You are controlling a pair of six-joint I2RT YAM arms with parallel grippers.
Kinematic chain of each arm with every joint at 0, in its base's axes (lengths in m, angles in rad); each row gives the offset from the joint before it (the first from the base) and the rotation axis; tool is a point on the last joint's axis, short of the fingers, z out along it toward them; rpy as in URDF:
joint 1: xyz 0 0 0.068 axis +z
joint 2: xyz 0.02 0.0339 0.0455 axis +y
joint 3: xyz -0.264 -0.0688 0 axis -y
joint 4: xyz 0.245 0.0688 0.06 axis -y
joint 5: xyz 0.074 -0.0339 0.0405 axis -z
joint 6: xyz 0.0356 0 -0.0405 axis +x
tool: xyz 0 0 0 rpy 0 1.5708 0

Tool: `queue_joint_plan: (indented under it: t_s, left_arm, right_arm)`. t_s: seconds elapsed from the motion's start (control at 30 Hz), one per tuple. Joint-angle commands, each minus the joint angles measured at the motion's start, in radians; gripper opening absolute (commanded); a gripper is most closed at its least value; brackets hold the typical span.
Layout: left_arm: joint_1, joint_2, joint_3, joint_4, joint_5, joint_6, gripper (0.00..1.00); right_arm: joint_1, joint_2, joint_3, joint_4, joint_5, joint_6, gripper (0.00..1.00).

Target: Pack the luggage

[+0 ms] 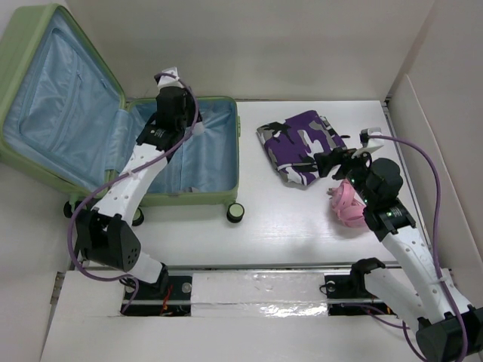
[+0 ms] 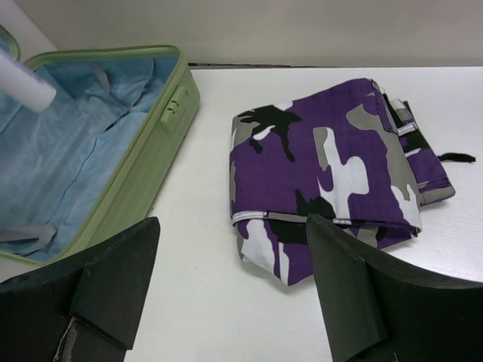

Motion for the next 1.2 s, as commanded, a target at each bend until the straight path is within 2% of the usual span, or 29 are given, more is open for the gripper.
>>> queue_joint_plan:
  t_s: [0.0, 0.23, 0.4, 0.47, 0.53, 0.63, 0.77, 0.83, 0.9, 0.97, 1.03, 1.07, 1.13, 1.17]
  left_arm:
    - [0.022, -0.072, -0.039, -0.142, -0.020, 0.036, 0.15]
    - [0.031, 0.086, 0.016, -0.370, -0.065, 0.106, 0.12]
    - [0.041, 0.217, 0.070, -0.349, -0.096, 0.142, 0.10]
    - [0.050, 0.272, 0.110, -0.337, -0.095, 0.148, 0.18]
    - [0.073, 0.318, 0.137, -0.335, -0.093, 0.151, 0.21]
    - [0.082, 0.405, 0.192, -0.334, -0.096, 0.159, 0.33]
    - [0.091, 0.485, 0.257, -0.306, -0.092, 0.165, 0.67]
    - [0.091, 0.503, 0.274, -0.297, -0.084, 0.163, 0.76]
    - [0.091, 0.510, 0.294, -0.291, -0.084, 0.162, 0.80]
    - [0.091, 0.485, 0.300, -0.274, -0.079, 0.157, 0.80]
    - [0.091, 0.442, 0.300, -0.245, -0.063, 0.136, 0.76]
    - [0.091, 0.410, 0.288, -0.228, -0.022, 0.124, 0.66]
    - [0.065, 0.297, 0.263, -0.158, 0.060, 0.093, 0.51]
    - [0.044, 0.254, 0.231, -0.127, 0.077, 0.065, 0.31]
  right_arm:
    - [0.004, -0.008, 0.013, 0.036, -0.049, 0.006, 0.83]
    - [0.004, -0.017, 0.010, 0.034, -0.066, 0.007, 0.83]
    - [0.013, -0.008, 0.012, 0.038, -0.066, 0.006, 0.83]
    - [0.013, -0.003, 0.012, 0.036, -0.065, 0.006, 0.83]
    - [0.013, -0.004, 0.012, 0.036, -0.059, 0.004, 0.83]
    - [0.013, -0.009, 0.010, 0.036, -0.049, 0.006, 0.83]
    - [0.013, -0.006, 0.007, 0.041, -0.045, 0.006, 0.83]
    - [0.013, -0.003, 0.009, 0.041, -0.040, 0.004, 0.83]
    - [0.022, -0.003, 0.009, 0.041, -0.036, 0.002, 0.83]
    - [0.022, -0.004, 0.009, 0.036, -0.029, -0.001, 0.83]
    - [0.022, -0.014, 0.007, 0.036, -0.017, -0.002, 0.81]
    - [0.022, -0.023, 0.004, 0.039, -0.014, -0.001, 0.76]
    - [0.022, -0.031, -0.002, 0.044, -0.010, 0.001, 0.58]
    - [0.022, -0.040, -0.005, 0.047, -0.006, 0.001, 0.48]
